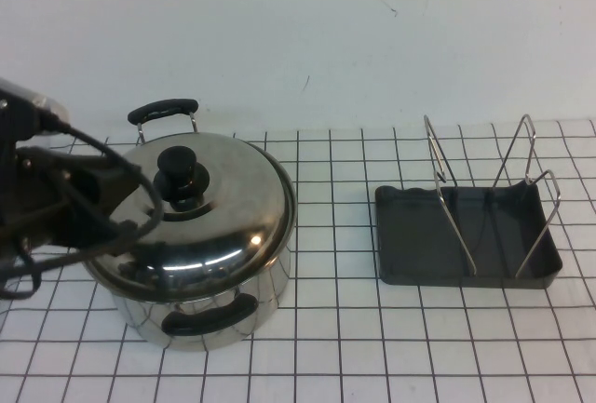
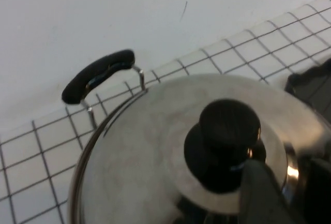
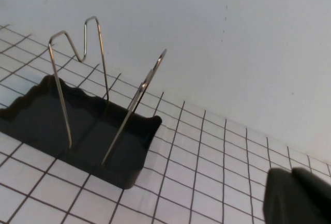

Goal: Put pot lid on rack
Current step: Open the pot

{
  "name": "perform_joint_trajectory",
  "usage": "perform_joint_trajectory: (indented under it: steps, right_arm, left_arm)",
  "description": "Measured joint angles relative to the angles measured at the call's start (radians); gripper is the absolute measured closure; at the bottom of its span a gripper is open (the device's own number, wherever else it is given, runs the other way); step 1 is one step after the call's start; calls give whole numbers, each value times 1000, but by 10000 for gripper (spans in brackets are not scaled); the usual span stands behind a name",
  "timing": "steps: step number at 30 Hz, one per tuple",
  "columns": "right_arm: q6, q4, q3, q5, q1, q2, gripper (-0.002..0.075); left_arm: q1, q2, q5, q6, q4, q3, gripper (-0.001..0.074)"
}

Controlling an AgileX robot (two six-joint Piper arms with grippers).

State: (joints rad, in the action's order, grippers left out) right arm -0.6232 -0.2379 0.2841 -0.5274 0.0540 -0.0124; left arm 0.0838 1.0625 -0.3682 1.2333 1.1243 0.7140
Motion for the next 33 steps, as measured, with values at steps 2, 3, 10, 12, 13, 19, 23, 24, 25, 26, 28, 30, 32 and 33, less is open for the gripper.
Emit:
perform_joint_trajectory:
  steps: [2,3,10,12,13,19,23,24,25,26,28,30,32,33]
  right_arm:
    - [-5,0,0,0,0,0,729]
    - [-5,0,0,0,0,0,729]
    - [-9,-4,0,-2,0,0,729]
    - [-13,-4,0,-2,0,0,729]
    - [-13,-4,0,-2,0,0,729]
    - [-15,-6,-2,4,0,0,729]
    - [-17,-6,-2,11,0,0,729]
    - [-17,-6,-2,12,0,0,729]
    - [-17,-6,-2,13,0,0,729]
    - [-17,-6,-2,13,0,0,729]
    - [-17,-6,-2,13,0,0,729]
    - [-17,-6,-2,13,0,0,729]
    - [-17,-6,-2,15,0,0,729]
    - [-17,-6,-2,15,0,0,729]
  left_arm:
    - [0,54,-4,145,175,18,472]
    - [0,78,-4,216,261,24,396]
    - [0,204,-41,568,558,35,134]
    - [2,232,-55,617,564,37,122]
    - [2,247,-59,638,566,39,119]
    - [2,328,-73,686,578,71,116]
    - [2,366,-64,694,578,74,134]
    - [2,375,-64,696,578,74,155]
    - [2,380,-64,696,578,74,176]
    - [2,388,-66,696,584,75,206]
    - [2,397,-76,699,588,78,263]
    - [2,403,-85,709,594,83,273]
    - [2,408,-92,717,600,84,274]
    - [2,407,-94,719,602,84,274]
